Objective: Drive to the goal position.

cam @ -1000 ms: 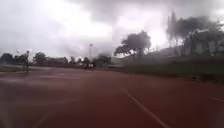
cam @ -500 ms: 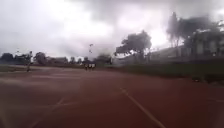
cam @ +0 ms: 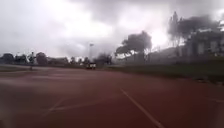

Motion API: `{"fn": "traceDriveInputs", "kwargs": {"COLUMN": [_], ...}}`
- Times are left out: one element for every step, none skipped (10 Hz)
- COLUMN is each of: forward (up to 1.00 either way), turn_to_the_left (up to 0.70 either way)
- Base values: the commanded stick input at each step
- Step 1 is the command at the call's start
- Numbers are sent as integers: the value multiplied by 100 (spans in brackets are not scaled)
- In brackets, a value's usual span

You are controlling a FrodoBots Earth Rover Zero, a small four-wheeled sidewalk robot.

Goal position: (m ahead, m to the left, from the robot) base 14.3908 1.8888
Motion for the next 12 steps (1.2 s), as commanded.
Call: {"fn": "traceDriveInputs", "kwargs": {"forward": [50, 50, 50, 50, 50, 50, 50, 50, 50, 50, 50, 50], "turn_to_the_left": [0, 0, 0, 0, 0, 0, 0, 0, 0, 0, 0, 0]}}
